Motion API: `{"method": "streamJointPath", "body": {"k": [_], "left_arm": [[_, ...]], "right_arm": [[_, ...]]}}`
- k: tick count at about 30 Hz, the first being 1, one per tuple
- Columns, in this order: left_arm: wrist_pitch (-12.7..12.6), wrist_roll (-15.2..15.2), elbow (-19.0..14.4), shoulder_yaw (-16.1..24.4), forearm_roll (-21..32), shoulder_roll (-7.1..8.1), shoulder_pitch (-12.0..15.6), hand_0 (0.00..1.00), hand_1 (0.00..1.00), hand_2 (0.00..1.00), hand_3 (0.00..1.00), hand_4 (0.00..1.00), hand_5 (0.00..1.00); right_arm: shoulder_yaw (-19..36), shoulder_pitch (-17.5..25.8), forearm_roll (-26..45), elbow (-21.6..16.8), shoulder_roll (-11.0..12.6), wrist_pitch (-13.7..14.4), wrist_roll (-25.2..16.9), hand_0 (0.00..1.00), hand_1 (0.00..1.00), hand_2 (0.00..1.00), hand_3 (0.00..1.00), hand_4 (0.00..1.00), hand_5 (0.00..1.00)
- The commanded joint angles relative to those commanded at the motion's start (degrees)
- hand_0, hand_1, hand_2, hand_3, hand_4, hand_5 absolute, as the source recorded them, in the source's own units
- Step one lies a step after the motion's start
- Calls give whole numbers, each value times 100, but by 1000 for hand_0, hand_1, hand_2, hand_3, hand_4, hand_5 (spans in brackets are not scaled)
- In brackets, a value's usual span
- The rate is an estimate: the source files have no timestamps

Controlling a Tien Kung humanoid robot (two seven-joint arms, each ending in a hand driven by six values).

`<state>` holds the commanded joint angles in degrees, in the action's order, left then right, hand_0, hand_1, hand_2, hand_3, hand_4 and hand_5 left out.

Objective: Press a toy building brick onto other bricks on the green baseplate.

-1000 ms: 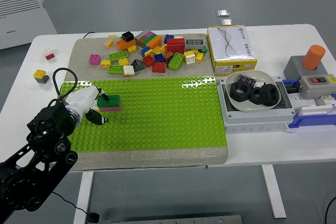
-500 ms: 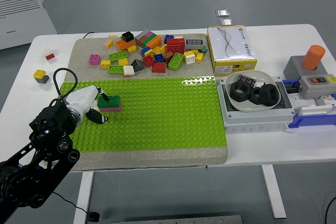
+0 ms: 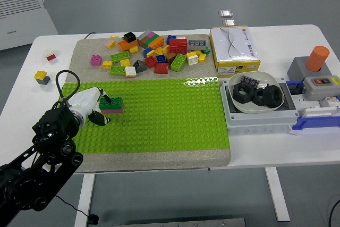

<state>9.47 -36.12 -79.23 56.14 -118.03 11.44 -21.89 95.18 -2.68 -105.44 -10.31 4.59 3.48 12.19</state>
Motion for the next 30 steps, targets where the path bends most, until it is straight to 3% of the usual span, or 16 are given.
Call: {"method": "streamJointPath", "body": {"k": [9,30], "left_arm": [[-17,13,17,66,-28,-2,35,989,972,942,643,832,69],[-117,-1,-364,377,-41,14,161,984,966,936,598,808,59]], "right_arm": [[41,18,-45,0,-7,-9,0,719,731,790,800,841,998],[109,34,-113,0,-8,-19,-3,719,731,789,801,845,998]]}}
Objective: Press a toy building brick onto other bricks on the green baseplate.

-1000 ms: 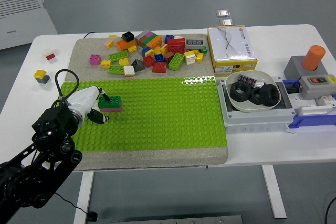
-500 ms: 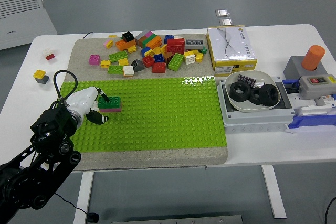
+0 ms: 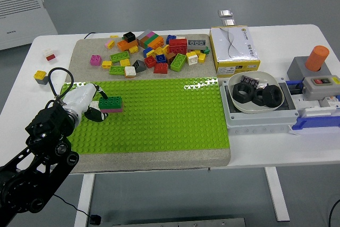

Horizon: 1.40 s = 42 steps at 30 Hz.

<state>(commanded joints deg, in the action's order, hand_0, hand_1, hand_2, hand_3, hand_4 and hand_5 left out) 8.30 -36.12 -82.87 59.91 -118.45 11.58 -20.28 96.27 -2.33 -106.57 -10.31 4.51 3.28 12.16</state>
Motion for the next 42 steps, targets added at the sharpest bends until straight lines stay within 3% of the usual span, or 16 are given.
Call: {"method": "streamJointPath", "body": {"k": [6,9,10,13,16,23,31,37,42], "left_arm": [[-110,182,-263,237,25,134,72,982,961,929,616,800,49],[-208,465,-376,410,103,335,150,982,961,929,616,800,49],[-252,608,-404,486,152,449,194,975,935,902,732,781,2],[-281,936,-399,658,264,743,292,975,935,902,732,781,2],[-212,1058,-320,748,328,949,338,975,936,904,763,780,2],[-244,1466,15,657,525,1263,326,976,945,908,754,739,2],[-547,2006,475,661,601,1379,401,979,951,912,712,681,2],[-629,2132,726,739,528,1304,448,980,953,919,674,661,2],[-520,2126,820,717,582,1250,455,989,977,961,685,682,2]], "right_arm": [[59,4,-48,0,-13,-6,-4,719,731,789,801,846,998],[127,19,-112,0,-32,-20,-10,719,731,789,801,846,998],[189,28,-173,0,-47,-34,-17,716,732,791,801,845,998],[391,56,-365,0,-104,-80,-42,716,732,791,801,845,998],[417,71,-407,0,-155,-98,-52,710,733,790,801,831,998],[332,86,-388,0,-249,-84,-50,710,737,789,800,827,998],[249,88,-322,0,-280,-67,-48,713,739,789,800,825,998],[216,86,-297,0,-267,-62,-46,712,739,789,799,828,998],[202,87,-279,0,-254,-61,-44,713,738,790,800,831,998]]}}
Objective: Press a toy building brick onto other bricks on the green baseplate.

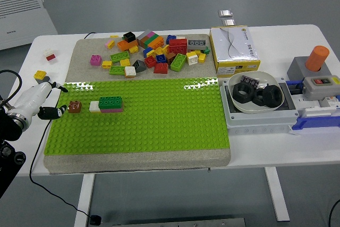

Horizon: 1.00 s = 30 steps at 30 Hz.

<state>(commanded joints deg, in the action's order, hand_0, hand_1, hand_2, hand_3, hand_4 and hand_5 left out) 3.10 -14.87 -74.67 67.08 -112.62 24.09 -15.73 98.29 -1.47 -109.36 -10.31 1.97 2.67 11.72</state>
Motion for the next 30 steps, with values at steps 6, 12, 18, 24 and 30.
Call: {"method": "streamJointPath", "body": {"k": [6,12,18,24,30], "left_arm": [[346,-23,59,-109,169,45,-79,998,998,993,706,704,2],[356,-10,108,-183,201,100,-148,998,998,993,708,712,2],[364,-17,173,-244,220,108,-216,998,998,992,707,713,2],[465,-46,372,-564,387,208,-487,998,994,991,709,716,2],[582,-36,470,-955,719,419,-850,998,995,990,704,717,2]], "right_arm": [[23,-6,-1,0,15,-2,4,712,737,789,796,831,998],[80,-16,-34,0,37,-10,2,711,737,788,795,827,998],[107,-26,-41,0,54,-14,3,708,737,789,796,819,998],[137,-53,-66,0,71,-18,3,709,735,789,796,820,998],[192,-84,-117,0,87,-26,1,708,736,787,796,818,998]]}}
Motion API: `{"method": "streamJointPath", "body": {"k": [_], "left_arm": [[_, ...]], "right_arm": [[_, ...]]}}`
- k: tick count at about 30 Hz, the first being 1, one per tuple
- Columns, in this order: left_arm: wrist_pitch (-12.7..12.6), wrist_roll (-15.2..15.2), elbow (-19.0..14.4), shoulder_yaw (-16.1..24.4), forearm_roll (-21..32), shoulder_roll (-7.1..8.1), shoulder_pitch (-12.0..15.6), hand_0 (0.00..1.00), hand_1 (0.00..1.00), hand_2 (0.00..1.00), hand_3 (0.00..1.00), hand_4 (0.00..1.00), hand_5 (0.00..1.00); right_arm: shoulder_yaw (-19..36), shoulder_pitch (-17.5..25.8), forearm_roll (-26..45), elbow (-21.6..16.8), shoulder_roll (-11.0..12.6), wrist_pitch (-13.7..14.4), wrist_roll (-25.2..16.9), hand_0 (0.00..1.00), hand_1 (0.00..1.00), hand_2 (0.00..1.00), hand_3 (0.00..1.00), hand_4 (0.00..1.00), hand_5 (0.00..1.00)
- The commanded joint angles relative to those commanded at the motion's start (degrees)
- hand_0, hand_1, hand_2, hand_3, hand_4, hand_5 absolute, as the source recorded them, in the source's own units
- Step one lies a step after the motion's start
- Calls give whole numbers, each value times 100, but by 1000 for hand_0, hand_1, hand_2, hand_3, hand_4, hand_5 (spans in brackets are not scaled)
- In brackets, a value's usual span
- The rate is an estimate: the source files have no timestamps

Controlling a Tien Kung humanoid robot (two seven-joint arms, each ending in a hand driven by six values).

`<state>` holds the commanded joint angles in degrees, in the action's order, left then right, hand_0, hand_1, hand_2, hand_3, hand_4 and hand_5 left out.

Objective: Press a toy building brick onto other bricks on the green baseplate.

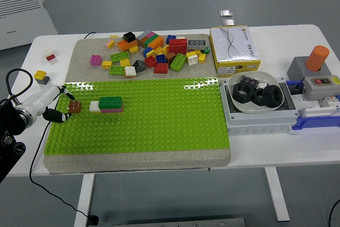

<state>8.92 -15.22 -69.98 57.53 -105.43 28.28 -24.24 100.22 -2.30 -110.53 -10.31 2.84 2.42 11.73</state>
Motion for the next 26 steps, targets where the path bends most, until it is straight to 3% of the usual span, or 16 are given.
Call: {"method": "streamJointPath", "body": {"k": [11,17,21,26], "left_arm": [[322,171,332,-891,1083,483,-845,998,998,985,698,723,2],[344,331,601,-1285,1598,692,-1154,998,998,981,688,743,2],[339,373,702,-1396,1702,744,-1215,998,998,981,688,743,2],[362,401,845,-1478,1854,695,-1276,998,998,982,693,777,2]], "right_arm": [[100,-36,-48,0,22,-5,-8,707,734,788,795,818,998],[57,-42,-43,0,48,-8,-6,708,735,788,794,819,998],[47,-52,-38,0,62,-12,-10,708,735,788,794,819,998],[10,-75,-11,0,83,-15,-14,707,735,787,795,819,998]]}}
